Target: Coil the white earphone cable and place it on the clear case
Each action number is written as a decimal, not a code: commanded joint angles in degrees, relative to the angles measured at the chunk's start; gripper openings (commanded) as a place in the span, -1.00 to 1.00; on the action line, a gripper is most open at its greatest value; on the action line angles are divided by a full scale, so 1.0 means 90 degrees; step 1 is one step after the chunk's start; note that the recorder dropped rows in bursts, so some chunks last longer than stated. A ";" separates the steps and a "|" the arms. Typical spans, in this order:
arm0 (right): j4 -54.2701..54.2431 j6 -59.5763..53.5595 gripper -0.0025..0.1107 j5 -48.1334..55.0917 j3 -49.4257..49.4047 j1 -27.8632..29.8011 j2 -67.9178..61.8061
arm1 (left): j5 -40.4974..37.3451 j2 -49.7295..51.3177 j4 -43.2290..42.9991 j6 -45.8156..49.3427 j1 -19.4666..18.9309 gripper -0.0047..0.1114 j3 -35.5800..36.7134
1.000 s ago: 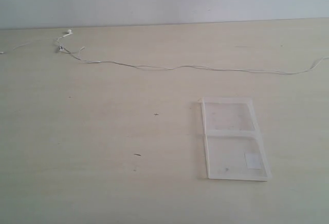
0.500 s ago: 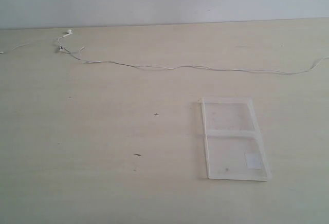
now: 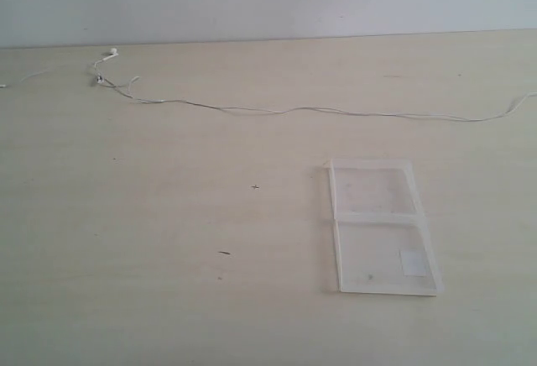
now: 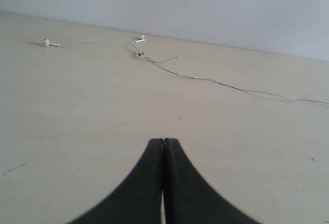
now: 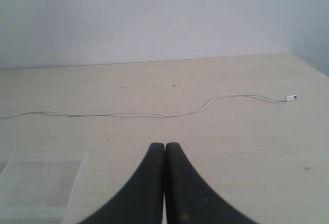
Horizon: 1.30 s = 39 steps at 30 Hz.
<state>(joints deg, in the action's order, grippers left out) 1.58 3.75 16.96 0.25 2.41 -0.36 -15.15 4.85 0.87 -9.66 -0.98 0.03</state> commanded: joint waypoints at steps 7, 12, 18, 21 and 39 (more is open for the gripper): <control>-0.0004 0.0002 -0.96 -0.0041 -0.0028 0.0026 0.0040 | 0.0001 -0.0038 -0.0001 0.0001 -0.0012 -0.92 -0.0003; -0.0004 0.0002 -0.96 -0.0041 -0.0028 0.0026 0.0040 | 0.0001 -0.0038 -0.0001 0.0001 -0.0012 -0.92 -0.0003; -0.0004 0.0002 -0.96 -0.0041 -0.0028 0.0026 0.0040 | 0.0001 -0.0038 -0.0001 0.0001 -0.0012 -0.92 -0.0003; -0.0138 0.0002 -0.96 -0.0053 -0.0028 0.0026 0.0040 | 0.0001 -0.0038 -0.0001 0.0001 -0.0012 -0.92 -0.0003; -0.0348 -0.0076 -0.96 -0.1480 -0.0028 0.0026 0.0040 | 0.0001 -0.0038 -0.0001 0.0001 -0.0012 -0.92 -0.0003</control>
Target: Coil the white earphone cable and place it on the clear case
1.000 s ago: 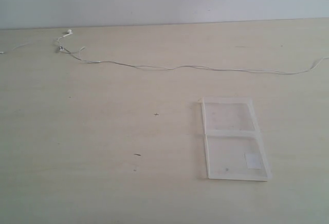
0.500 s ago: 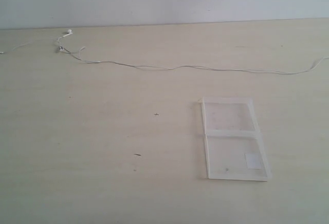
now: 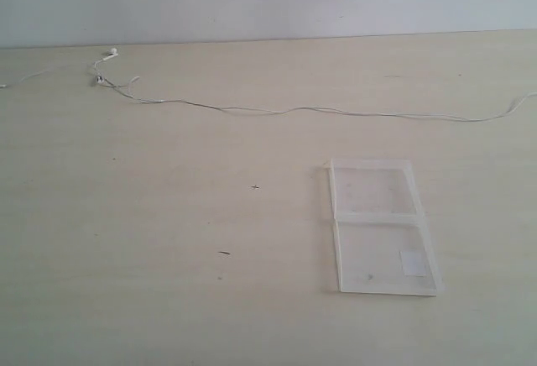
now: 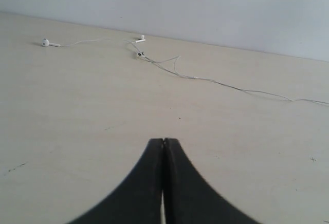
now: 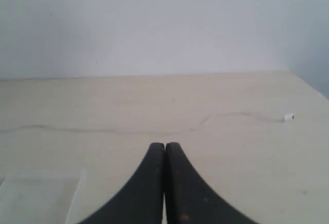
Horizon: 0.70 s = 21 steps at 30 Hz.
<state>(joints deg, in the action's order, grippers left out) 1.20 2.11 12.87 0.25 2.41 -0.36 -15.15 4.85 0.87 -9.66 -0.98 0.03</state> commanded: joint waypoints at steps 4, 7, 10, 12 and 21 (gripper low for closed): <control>-0.1336 0.0837 -0.96 -0.2057 -0.0028 0.0026 0.0040 | 0.0001 -0.0038 -0.0001 0.0001 -0.0012 -0.92 -0.0003; -0.1626 0.0855 -0.96 -0.2544 -0.0028 0.0026 0.0040 | 0.0001 -0.0038 -0.0001 0.0001 -0.0012 -0.92 -0.0003; -0.1624 0.1402 -0.96 -0.3290 -0.0028 0.0026 0.0040 | 0.0001 -0.0038 -0.0001 0.0001 -0.0012 -0.92 -0.0003; -0.1573 0.2231 -0.96 -0.4151 -0.0028 0.0026 0.0040 | 0.0001 -0.0038 -0.0001 0.0001 -0.0012 -0.92 -0.0003; 0.1621 0.3869 -0.96 -0.3878 0.3012 0.0026 -0.3092 | 0.0001 -0.0038 -0.0001 0.0001 -0.0012 -0.92 -0.0003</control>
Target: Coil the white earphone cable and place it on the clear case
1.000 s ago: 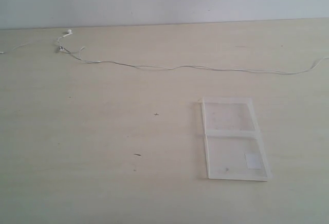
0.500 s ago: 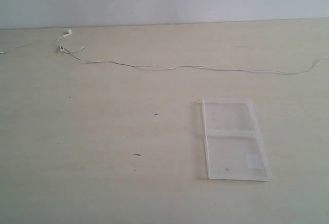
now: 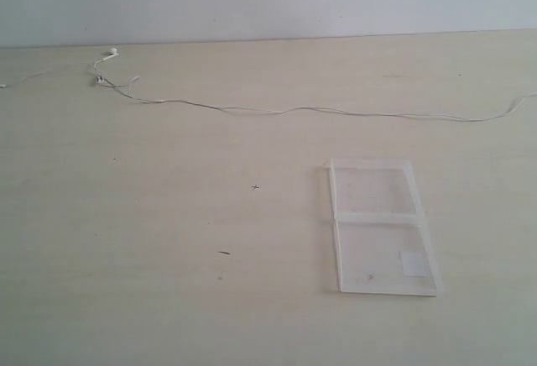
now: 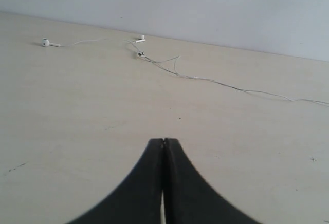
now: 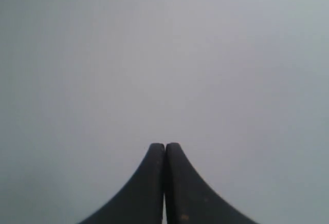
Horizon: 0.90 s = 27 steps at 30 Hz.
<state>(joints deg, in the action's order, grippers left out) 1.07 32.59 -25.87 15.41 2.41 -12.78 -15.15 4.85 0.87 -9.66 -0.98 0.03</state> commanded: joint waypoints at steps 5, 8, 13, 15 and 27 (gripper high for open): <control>0.4082 0.1507 -0.96 0.1929 0.3729 0.0026 -0.4938 | 0.0001 -0.0038 -0.0001 0.0001 -0.0012 -0.92 -0.0003; 0.5527 0.1872 -0.96 0.2501 0.4584 0.0026 -0.6397 | 0.0001 -0.0038 -0.0001 0.0001 -0.0012 -0.92 -0.0003; 0.7693 0.1370 -0.96 0.3060 0.5327 0.0026 -0.8152 | 0.0001 -0.0038 -0.0001 0.0001 -0.0012 -0.92 -0.0003; 0.7956 0.0826 -0.96 0.3307 0.5599 0.0026 -0.8787 | 0.0001 -0.0038 -0.0001 0.0001 -0.0012 -0.92 -0.0003; 0.2939 -0.7603 -0.96 0.7242 0.7996 -0.1095 -1.1033 | 0.0001 -0.0038 -0.0001 0.0001 -0.0012 -0.92 -0.0003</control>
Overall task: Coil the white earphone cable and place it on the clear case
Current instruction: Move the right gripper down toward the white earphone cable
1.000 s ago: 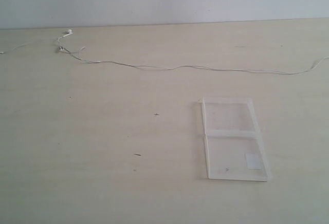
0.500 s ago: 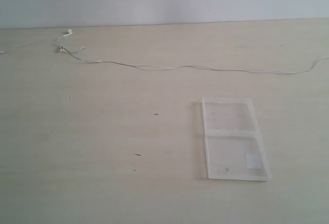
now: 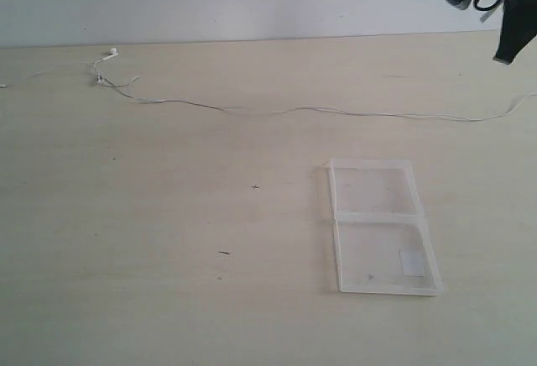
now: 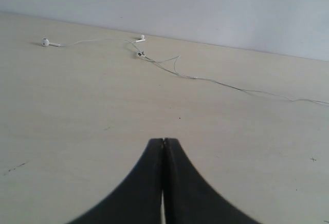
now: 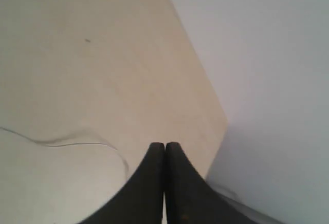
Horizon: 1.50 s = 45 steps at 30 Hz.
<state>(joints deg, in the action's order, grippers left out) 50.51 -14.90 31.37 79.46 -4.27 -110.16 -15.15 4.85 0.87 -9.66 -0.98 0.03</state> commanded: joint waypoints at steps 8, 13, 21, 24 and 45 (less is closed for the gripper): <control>-0.7232 -0.5330 -0.96 0.4288 0.3805 -0.0919 -0.1208 | 0.0001 -0.0038 -0.0001 0.0001 -0.0012 -0.92 -0.0003; -0.7449 -0.4978 -0.96 0.4288 0.4922 -0.1155 -0.2001 | 0.0001 -0.0038 -0.0001 0.0001 -0.0012 -0.92 -0.0003; -0.7261 -0.5182 -0.64 0.4288 0.5068 -0.1232 -0.2742 | 0.0001 -0.0038 -0.0001 0.0001 -0.0012 -0.92 -0.0003; -0.7134 -0.5304 -0.41 0.4288 0.5068 -0.1232 -0.2883 | 0.0001 -0.0038 -0.0001 0.0001 -0.0012 -0.92 -0.0003; -0.7818 -0.6046 -0.17 0.3963 0.5068 -0.1232 -0.3574 | 0.0001 -0.0038 -0.0001 0.0001 -0.0012 -0.92 -0.0003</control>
<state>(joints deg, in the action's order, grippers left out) -16.29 -67.84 67.64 124.70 -15.23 -142.18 -15.15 4.85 0.87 -9.66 -0.98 0.03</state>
